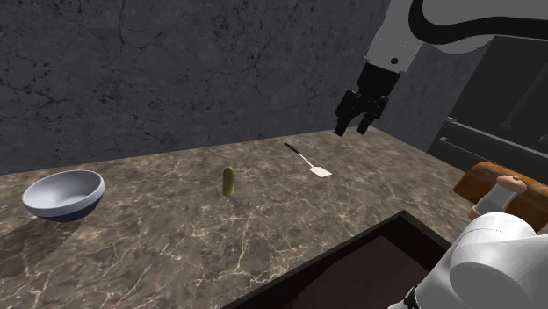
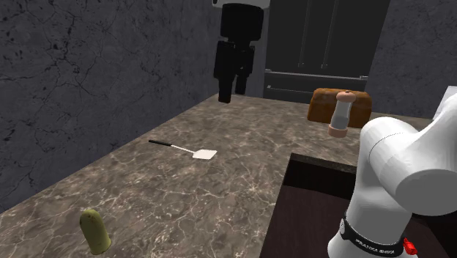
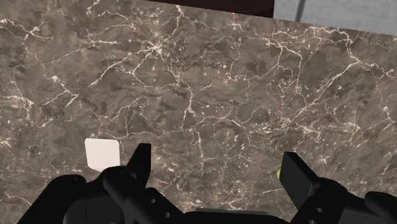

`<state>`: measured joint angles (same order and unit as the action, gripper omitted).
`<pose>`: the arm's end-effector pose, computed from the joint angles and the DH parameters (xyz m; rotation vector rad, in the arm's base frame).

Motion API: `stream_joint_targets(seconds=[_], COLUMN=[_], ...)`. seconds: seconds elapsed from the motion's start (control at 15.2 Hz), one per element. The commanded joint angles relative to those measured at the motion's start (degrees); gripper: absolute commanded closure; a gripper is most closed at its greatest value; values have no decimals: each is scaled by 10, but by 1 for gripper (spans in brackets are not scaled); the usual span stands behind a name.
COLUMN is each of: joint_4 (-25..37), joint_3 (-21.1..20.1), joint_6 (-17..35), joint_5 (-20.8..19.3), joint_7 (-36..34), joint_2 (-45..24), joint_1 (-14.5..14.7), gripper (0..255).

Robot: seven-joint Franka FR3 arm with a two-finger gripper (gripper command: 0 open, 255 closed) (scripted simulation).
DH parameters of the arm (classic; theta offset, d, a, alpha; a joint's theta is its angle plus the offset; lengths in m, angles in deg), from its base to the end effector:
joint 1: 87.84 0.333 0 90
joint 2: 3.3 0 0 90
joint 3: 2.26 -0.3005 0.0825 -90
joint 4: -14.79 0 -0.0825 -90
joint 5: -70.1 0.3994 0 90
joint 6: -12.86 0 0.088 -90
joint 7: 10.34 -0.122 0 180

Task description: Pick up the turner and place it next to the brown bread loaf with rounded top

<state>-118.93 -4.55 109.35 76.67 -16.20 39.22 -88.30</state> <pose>0.3572 0.0268 0.5711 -3.0429 0.1329 -0.1316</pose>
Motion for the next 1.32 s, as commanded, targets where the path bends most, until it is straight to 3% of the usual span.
stream_joint_targets(seconds=[0.0, 0.59, 1.25], joint_4=[0, 3, 75], joint_3=[0, 31, 64], joint_6=[0, 134, 249], joint_5=[0, -31, -48], joint_7=[0, 45, 87], joint_2=[0, -144, -337], joint_1=[0, -25, -47], gripper=[0, 0, 0])
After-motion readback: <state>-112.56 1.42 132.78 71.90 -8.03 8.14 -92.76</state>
